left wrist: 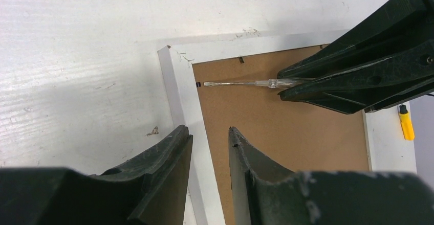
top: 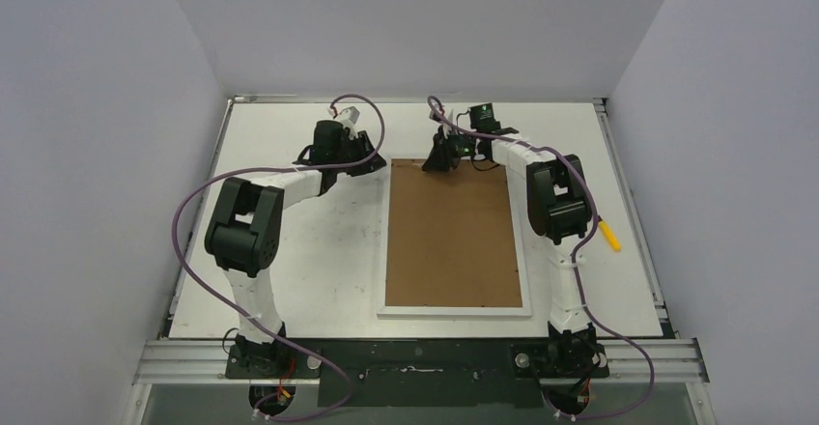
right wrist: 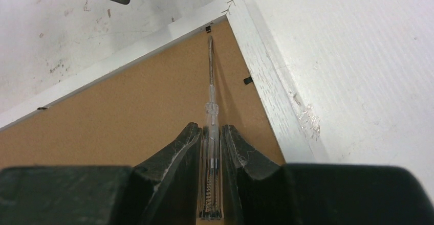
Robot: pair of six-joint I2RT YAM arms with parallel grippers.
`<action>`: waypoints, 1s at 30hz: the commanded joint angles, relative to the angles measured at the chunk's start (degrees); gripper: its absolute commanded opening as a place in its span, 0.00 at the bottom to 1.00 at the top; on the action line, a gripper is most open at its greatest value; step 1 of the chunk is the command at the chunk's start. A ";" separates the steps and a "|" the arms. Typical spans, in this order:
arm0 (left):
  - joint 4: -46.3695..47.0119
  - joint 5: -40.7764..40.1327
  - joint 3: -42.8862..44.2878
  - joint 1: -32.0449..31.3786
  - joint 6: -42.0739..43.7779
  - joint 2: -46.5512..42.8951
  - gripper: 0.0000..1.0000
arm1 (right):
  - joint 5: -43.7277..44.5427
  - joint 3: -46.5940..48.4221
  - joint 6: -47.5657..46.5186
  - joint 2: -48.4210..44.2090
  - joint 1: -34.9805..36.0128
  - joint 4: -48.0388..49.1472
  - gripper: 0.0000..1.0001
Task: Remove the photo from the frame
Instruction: Release the photo frame item from the photo frame.
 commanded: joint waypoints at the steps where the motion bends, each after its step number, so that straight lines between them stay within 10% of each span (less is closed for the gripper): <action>1: 0.19 0.61 3.95 0.23 1.39 1.34 0.31 | -2.51 3.84 2.68 2.02 0.55 0.21 0.05; 30: -3.51 0.41 9.68 0.67 0.62 6.24 0.35 | -3.46 8.17 0.03 3.74 0.04 -6.09 0.05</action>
